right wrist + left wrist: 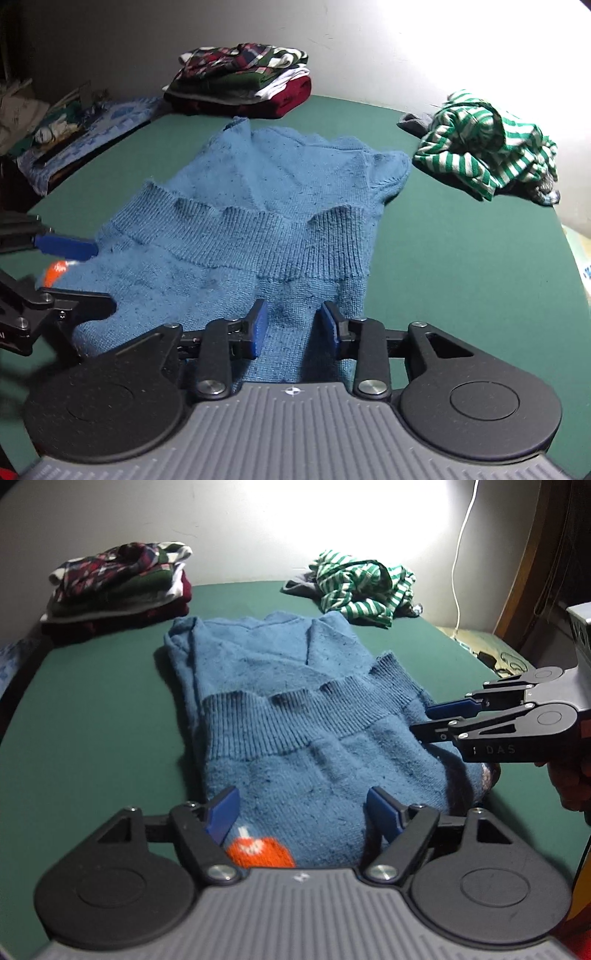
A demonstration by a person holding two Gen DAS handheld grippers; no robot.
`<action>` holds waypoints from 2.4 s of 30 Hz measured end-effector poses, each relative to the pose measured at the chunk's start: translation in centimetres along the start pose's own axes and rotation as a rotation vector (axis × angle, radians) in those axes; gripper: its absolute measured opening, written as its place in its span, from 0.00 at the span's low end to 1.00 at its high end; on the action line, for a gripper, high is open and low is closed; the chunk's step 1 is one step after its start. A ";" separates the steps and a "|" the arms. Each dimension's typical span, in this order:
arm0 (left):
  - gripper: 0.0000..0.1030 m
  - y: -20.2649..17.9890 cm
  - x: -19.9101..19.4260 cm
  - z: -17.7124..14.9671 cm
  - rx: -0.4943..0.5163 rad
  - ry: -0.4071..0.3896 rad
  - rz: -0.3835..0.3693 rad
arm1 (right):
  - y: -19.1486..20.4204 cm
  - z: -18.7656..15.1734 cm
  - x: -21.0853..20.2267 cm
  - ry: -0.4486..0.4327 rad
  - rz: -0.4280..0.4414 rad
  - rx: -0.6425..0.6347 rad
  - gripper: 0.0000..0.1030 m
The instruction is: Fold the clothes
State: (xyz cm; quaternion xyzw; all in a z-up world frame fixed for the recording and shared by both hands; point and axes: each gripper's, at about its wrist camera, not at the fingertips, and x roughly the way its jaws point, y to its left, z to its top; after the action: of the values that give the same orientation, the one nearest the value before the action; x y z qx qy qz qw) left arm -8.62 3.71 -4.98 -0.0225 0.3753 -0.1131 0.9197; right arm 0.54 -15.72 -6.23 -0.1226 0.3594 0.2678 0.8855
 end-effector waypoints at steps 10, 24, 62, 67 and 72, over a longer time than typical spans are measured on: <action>0.69 1.8 2.3 5.2 0.047 0.010 -0.078 | -1.7 3.7 0.5 -0.049 0.017 0.025 0.24; 0.65 5.0 6.7 10.3 0.126 0.199 -0.101 | -5.2 8.2 4.1 0.149 0.086 0.088 0.15; 0.91 14.5 17.9 17.2 -0.063 0.255 -0.045 | -16.1 15.0 15.7 0.268 0.172 0.404 0.46; 0.91 14.6 18.4 17.6 -0.070 0.237 -0.068 | -16.9 15.5 16.3 0.240 0.203 0.406 0.46; 0.91 14.5 18.5 17.6 -0.088 0.224 -0.106 | -16.9 15.9 16.6 0.241 0.201 0.345 0.32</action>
State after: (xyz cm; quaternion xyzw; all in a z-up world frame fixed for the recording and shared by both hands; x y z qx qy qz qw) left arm 19.17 12.91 -6.85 -0.0697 0.4784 -0.1467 0.8630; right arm 29.06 -16.82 -6.17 0.0358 0.5135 0.2729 0.8128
